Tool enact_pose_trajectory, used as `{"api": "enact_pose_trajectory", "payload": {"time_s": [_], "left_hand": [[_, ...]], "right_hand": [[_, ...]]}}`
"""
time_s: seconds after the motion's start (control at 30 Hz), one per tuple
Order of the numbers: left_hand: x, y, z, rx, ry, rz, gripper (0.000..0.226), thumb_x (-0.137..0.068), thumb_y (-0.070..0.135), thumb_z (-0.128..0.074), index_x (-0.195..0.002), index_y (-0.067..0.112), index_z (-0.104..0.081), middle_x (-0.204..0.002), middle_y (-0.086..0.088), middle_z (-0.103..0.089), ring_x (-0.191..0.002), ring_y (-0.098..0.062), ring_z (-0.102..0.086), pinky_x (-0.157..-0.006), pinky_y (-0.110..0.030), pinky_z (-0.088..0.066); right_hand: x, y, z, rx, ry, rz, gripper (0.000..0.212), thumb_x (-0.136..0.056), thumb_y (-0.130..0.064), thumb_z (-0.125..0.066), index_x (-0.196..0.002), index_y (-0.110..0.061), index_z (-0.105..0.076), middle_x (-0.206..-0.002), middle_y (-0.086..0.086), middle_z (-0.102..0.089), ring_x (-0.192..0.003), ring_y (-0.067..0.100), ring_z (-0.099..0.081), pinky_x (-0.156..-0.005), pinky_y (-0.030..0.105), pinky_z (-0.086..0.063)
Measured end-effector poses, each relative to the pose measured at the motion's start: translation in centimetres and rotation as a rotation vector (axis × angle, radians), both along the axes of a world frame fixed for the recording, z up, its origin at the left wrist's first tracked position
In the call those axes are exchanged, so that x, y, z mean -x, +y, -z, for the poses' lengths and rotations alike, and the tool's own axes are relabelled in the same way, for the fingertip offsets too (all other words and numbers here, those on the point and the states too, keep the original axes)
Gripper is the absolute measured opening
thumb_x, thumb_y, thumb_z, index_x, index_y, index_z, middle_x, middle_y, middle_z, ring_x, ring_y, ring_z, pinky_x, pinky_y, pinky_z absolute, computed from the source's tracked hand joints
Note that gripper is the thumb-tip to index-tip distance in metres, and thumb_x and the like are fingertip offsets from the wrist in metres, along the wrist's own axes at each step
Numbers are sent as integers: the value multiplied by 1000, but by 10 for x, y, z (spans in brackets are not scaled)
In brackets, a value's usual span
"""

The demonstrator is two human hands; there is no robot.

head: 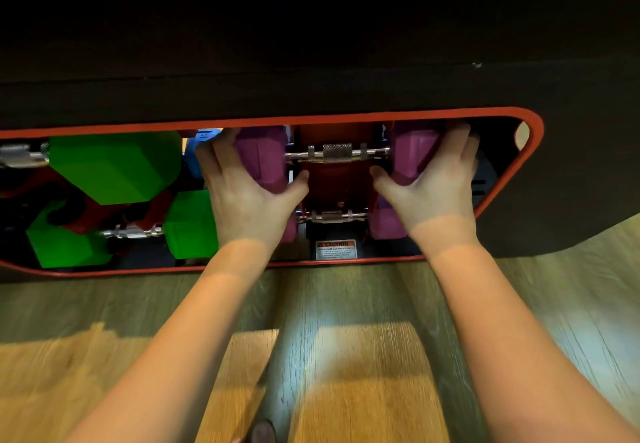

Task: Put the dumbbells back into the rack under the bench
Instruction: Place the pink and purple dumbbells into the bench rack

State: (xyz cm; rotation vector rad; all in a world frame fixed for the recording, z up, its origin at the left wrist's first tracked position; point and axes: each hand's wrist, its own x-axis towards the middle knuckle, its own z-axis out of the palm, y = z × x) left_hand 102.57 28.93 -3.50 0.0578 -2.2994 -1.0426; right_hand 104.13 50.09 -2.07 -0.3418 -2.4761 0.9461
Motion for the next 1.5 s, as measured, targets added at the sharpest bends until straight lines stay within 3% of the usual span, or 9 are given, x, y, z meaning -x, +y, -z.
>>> {"api": "enact_pose_trajectory", "payload": {"time_s": [0.3,0.6,0.77,0.9,1.1,1.23,1.5], "left_hand": [[-2,2,-1,-6,6,4,91,-62,39,-88,-136,9,-45,-134,-15,-40,-124,-30,-45,-105,-25,-32],[-2,2,0,-13,7,13,87,-63,34,-87,-135,7,-46,-133,-19,-41,-124,-31,-43,-103,-22,-31],[-2,4,0,-20,1,51,85,-66,34,-82,-137,7,-46,-136,-19,-43,-122,-2,-27,-100,2,-15],[1,3,-1,-35,9,31,87,-62,33,-85,-136,8,-46,-135,-16,-42,-127,-25,-40,-105,-12,-25],[1,3,-1,-23,9,1,90,-60,37,-87,-134,8,-46,-133,-16,-42,-124,-26,-42,-107,-22,-31],[0,3,0,-35,27,0,90,-59,37,-87,-134,8,-46,-132,-15,-42,-121,-19,-41,-104,-8,-25],[0,2,0,-36,26,8,91,-59,34,-89,-135,7,-46,-132,-16,-41,-122,-21,-41,-105,-7,-23]], "right_hand": [[-2,2,0,17,7,-4,99,-64,-47,-86,-135,-2,-35,-132,18,-40,-121,40,-42,-102,51,-41],[-1,2,-1,29,6,-11,103,-64,-49,-85,-139,-4,-32,-134,17,-39,-123,39,-42,-106,51,-40],[-3,4,0,60,0,6,111,-61,-53,-86,-142,-4,-29,-137,18,-38,-126,40,-42,-104,46,-40],[-2,3,-1,41,-2,18,107,-61,-52,-86,-139,-3,-32,-135,19,-40,-123,40,-43,-100,47,-41],[-1,2,-2,1,4,12,99,-64,-48,-86,-135,0,-36,-132,21,-41,-118,42,-44,-103,54,-40],[-1,1,-3,-12,6,3,96,-64,-45,-86,-134,0,-37,-131,21,-41,-116,42,-44,-104,54,-40],[-3,1,-4,-8,1,-14,96,-65,-44,-86,-135,-1,-36,-132,20,-40,-117,41,-44,-103,53,-40]]}}
